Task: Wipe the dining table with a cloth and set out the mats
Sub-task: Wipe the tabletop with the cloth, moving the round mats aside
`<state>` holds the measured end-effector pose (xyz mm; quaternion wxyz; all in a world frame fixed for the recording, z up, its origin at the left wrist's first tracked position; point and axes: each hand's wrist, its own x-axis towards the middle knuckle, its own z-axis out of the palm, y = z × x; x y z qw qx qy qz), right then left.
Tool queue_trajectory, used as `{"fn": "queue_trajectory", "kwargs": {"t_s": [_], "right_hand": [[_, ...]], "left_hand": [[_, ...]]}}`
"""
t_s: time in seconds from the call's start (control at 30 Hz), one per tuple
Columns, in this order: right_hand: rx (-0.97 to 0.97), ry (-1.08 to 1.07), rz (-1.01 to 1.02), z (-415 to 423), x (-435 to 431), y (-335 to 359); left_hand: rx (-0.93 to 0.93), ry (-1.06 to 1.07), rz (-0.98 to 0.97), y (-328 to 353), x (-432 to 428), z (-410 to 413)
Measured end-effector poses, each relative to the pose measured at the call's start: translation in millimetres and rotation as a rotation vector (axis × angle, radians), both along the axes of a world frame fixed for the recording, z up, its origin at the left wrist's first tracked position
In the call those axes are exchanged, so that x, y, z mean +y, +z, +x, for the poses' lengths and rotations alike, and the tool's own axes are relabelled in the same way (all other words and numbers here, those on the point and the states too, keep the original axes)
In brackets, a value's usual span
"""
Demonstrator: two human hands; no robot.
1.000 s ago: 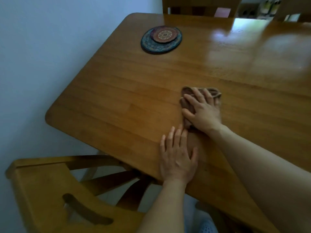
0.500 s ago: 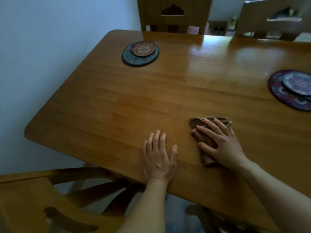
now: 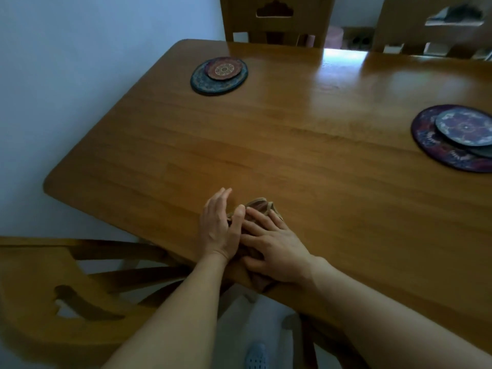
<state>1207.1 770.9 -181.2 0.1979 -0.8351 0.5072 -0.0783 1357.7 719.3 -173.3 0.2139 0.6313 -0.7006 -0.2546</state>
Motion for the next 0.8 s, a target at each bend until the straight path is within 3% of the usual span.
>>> {"fn": "queue_trajectory", "kwargs": {"t_s": [0.13,0.23,0.3,0.47,0.57,0.8], "right_hand": [[-0.008,-0.139,-0.019,-54.0,33.9,1.5],[0.027,-0.282,-0.006,-100.9,52.6,5.3],[0.042,-0.361,0.016,-129.5,63.2,6.4],[0.073,-0.544,0.039,-214.3,111.9,3.8],[0.092,-0.67,0.053,-268.4,145.3,4.7],[0.137,-0.888,0.101,-361.8,228.9,8.5]], "left_hand": [[-0.28,-0.036,0.044,-8.3,-3.4,-10.5],[-0.267,0.079,0.059,-9.1,9.2,-46.7],[-0.24,0.046,0.039,-7.6,22.2,-78.1],[-0.269,-0.36,-0.033,-6.8,69.0,-180.2],[-0.282,-0.478,0.007,-7.6,96.9,-232.2],[-0.297,-0.415,0.09,-10.7,147.3,-286.0]]}}
